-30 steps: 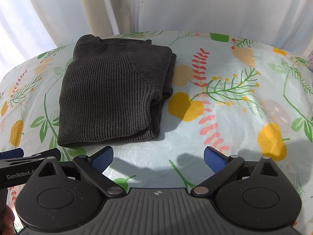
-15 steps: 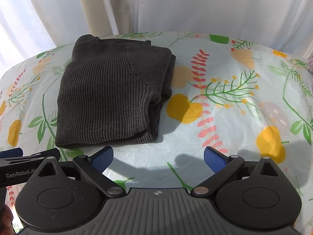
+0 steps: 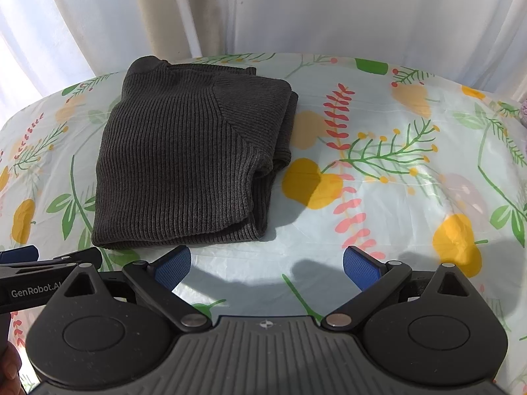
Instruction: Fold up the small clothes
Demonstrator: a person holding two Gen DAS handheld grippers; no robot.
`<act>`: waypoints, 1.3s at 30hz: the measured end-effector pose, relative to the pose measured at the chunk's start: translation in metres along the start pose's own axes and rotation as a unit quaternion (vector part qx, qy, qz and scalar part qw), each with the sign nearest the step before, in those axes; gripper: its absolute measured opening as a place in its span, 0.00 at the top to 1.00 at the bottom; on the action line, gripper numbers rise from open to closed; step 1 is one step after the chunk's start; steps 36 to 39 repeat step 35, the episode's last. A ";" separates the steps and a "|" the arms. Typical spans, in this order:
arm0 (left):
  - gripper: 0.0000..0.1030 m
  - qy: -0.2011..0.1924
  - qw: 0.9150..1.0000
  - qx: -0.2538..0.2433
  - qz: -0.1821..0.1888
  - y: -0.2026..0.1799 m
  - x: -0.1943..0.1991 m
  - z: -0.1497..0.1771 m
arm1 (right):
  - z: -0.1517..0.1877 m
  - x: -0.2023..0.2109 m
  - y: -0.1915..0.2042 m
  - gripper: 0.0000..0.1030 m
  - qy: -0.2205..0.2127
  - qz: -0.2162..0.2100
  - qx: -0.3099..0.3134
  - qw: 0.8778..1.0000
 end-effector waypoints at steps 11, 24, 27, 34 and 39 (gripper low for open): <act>0.00 -0.008 1.000 -0.010 0.002 -0.001 0.001 -0.001 | 0.000 0.000 0.001 0.04 -0.001 0.000 0.001 1.000; 0.00 -0.008 0.999 -0.031 -0.016 -0.001 0.002 0.002 | 0.000 0.001 -0.001 0.04 -0.003 -0.001 -0.004 1.000; 0.00 -0.009 0.999 -0.035 -0.019 -0.001 0.002 0.002 | -0.001 0.001 0.000 0.04 -0.002 -0.002 -0.003 1.000; 0.00 -0.006 0.999 -0.033 -0.021 0.000 0.001 0.001 | 0.000 0.001 0.001 0.04 -0.001 -0.001 -0.004 1.000; 0.00 -0.006 0.999 -0.032 -0.022 0.001 0.001 0.001 | 0.000 0.001 0.000 0.04 0.000 -0.001 -0.005 1.000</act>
Point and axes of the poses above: each gripper's, at about its wrist camera, not at the fingertips, and x roughly against the way its jaws point, y to its left, z to its underside, the point moved 7 cm from there along -x, roughly the way its jaws point, and after that the axes turned 10 degrees about -y, right-handed, at the moved point
